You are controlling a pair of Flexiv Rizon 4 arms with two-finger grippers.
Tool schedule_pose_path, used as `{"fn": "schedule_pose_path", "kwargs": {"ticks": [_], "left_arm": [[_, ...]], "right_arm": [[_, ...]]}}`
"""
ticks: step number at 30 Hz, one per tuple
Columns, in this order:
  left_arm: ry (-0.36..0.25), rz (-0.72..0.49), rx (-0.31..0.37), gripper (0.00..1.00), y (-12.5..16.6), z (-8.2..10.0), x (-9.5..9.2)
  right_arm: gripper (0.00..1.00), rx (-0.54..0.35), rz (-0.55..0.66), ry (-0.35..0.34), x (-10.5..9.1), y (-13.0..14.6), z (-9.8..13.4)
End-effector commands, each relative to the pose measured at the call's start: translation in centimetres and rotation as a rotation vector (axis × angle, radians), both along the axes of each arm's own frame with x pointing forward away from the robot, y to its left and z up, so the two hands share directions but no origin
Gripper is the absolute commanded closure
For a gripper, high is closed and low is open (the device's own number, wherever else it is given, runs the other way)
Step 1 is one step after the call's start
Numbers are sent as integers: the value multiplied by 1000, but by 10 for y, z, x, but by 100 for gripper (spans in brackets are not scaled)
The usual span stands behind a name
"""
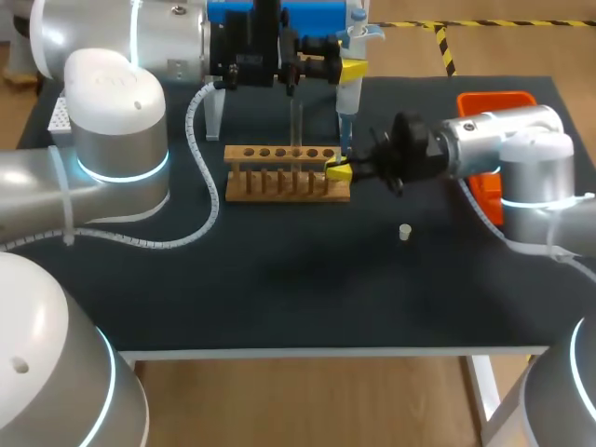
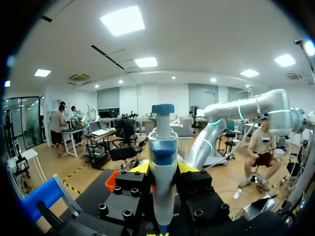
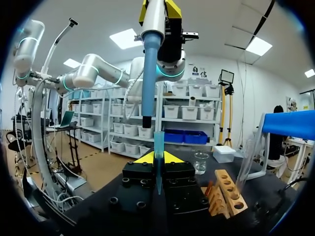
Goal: Invert the test tube, pick up the pipette, mount the tip to pipette, aspirate from beaker and dispense into the tube, eject the tip, return the pipette, and cap with the stopper.
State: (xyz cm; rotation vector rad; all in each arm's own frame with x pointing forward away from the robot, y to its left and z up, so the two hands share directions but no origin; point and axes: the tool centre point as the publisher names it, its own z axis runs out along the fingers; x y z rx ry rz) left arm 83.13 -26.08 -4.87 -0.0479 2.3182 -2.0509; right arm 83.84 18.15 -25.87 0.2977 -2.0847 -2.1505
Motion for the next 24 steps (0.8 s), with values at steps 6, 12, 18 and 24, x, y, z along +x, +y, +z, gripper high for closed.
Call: {"fn": "schedule_pose_path", "kwargs": {"ticks": [6, 12, 18, 24], "left_arm": [[-2, 2, -3, 100, -1, -1, 0], [-2, 2, -3, 100, -1, -1, 0], [-2, 2, -3, 100, -1, -1, 0], [-2, 2, -3, 100, -1, -1, 0]], "right_arm": [[100, 13, 1, -10, -1, -2, 11], [100, 18, 4, -15, -1, -2, 13], [100, 8, 2, -10, -4, -3, 5], [100, 4, 3, -4, -7, -5, 1]]}}
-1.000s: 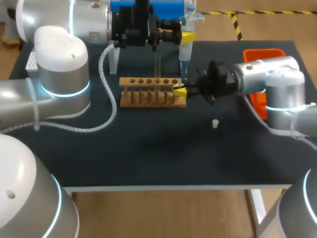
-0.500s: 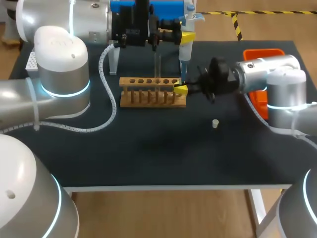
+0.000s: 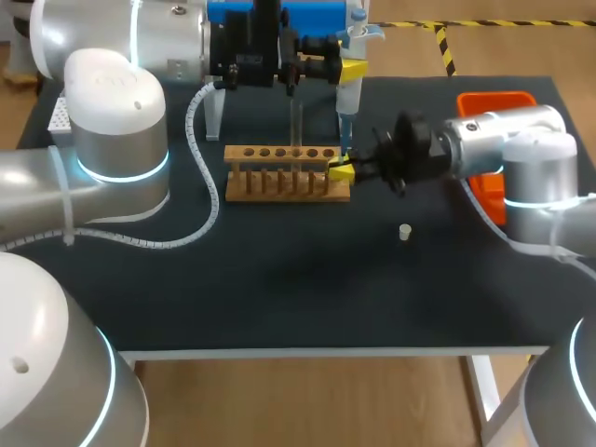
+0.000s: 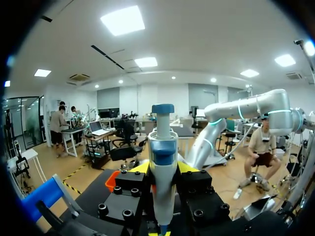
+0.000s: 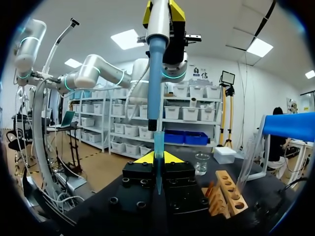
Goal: Invert the test tube, pick up the pipette, mount the tip to pipette, aspirate from beaker and dispense into the tube, eject the tip, return the pipette, and cap with the stopper.
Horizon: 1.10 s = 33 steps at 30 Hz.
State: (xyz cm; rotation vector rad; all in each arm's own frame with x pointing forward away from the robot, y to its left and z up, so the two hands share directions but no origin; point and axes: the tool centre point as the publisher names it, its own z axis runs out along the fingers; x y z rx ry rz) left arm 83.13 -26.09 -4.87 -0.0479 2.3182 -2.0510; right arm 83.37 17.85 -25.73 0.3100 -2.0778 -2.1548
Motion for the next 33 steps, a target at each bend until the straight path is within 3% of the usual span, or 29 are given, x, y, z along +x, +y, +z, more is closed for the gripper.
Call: {"fn": "schedule_pose_path", "kwargs": {"ticks": [1, 18, 33], "left_arm": [[-2, 2, -3, 100, -1, -1, 0], [-2, 2, -3, 100, -1, -1, 0], [-2, 2, -3, 100, -1, -1, 0]], "right_arm": [[100, -3, -3, 2, -3, -2, -1], [100, 14, 2, -10, -1, -1, 12], [100, 1, 1, 2, -4, 0, 3]]}}
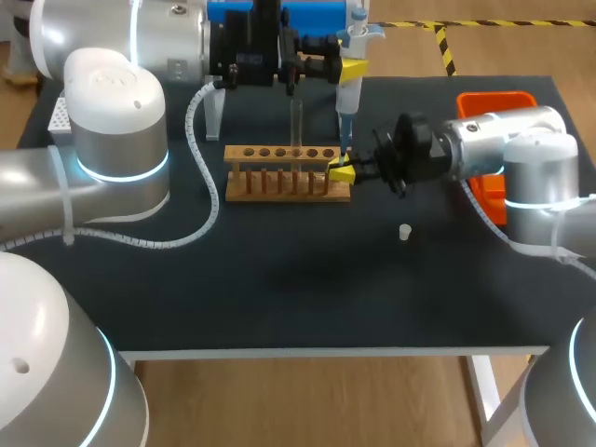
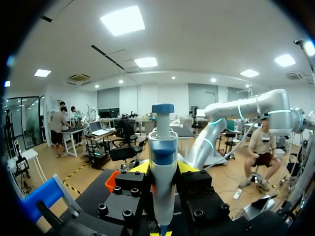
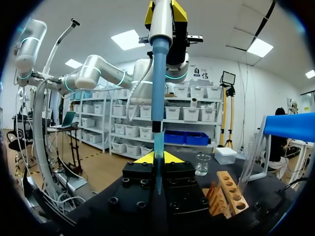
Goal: Invert the test tube, pick up the pipette, mount the tip to pipette, aspirate from beaker and dispense into the tube, eject the tip, return the pipette, and cap with the stopper.
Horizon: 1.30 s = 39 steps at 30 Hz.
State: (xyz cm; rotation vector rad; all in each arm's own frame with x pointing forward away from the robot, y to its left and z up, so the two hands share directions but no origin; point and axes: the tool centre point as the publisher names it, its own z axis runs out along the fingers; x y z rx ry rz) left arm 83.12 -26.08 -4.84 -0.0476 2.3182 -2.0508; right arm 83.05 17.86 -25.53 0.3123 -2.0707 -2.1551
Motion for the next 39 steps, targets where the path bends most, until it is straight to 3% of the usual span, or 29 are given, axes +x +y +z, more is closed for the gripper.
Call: {"fn": "schedule_pose_path", "kwargs": {"ticks": [1, 15, 29, 39], "left_arm": [[-2, 3, -3, 100, -1, -1, 0], [-2, 3, -3, 100, -1, -1, 0], [-2, 3, -3, 100, -1, -1, 0], [-2, 3, -3, 100, -1, -1, 0]], "right_arm": [[100, -2, -4, 0, 0, 0, 2], [100, 23, -15, 2, 3, 0, 11], [100, -1, -10, 38, 0, 0, 0], [100, 11, -8, 39, 2, 1, 9]]}}
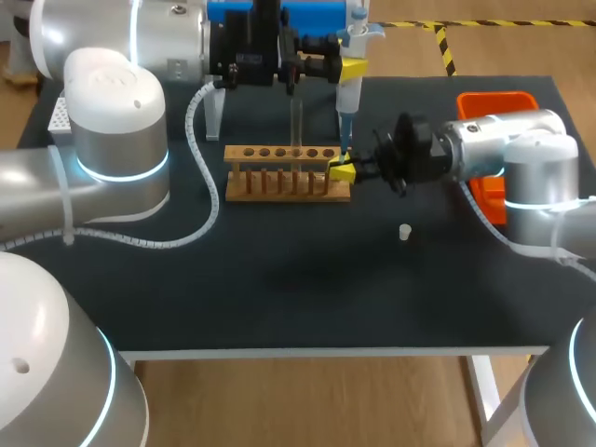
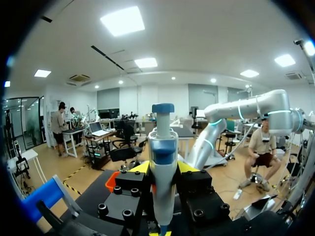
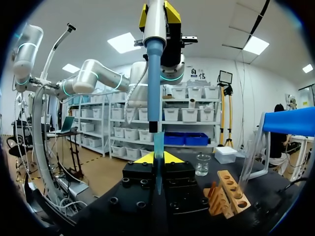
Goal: Invert the test tube, pick up the pipette, mount the tip to pipette, aspirate from beaker and dispense into the tube, eject the tip, return the pipette, and cap with the stopper.
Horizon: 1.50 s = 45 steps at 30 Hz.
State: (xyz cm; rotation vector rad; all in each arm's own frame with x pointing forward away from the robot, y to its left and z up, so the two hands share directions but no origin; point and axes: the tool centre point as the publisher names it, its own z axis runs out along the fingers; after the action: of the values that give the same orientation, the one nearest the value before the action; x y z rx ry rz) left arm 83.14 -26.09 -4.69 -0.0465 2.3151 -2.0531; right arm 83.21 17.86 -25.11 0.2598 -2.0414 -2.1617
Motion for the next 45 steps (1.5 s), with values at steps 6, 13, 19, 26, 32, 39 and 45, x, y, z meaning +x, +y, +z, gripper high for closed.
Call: {"fn": "schedule_pose_path", "kwargs": {"ticks": [6, 13, 19, 26, 32, 39, 45], "left_arm": [[0, 3, -1, 100, -1, -2, 0], [0, 3, -1, 100, -1, -2, 0], [0, 3, -1, 100, -1, -2, 0], [0, 3, -1, 100, -1, -2, 0], [0, 3, -1, 100, -1, -2, 0], [0, 3, -1, 100, -1, -2, 0], [0, 3, -1, 100, -1, -2, 0]], "right_arm": [[100, -1, 3, 0, 0, 2, 8], [100, -15, 4, 29, -4, 3, -1], [100, -17, 3, 37, -3, 4, -1], [100, -3, -6, 25, 2, 4, 8], [100, 4, -2, 14, 2, 5, 11], [100, -6, -7, -32, -1, 4, 2], [100, -22, -7, -67, -4, 3, -7]]}}
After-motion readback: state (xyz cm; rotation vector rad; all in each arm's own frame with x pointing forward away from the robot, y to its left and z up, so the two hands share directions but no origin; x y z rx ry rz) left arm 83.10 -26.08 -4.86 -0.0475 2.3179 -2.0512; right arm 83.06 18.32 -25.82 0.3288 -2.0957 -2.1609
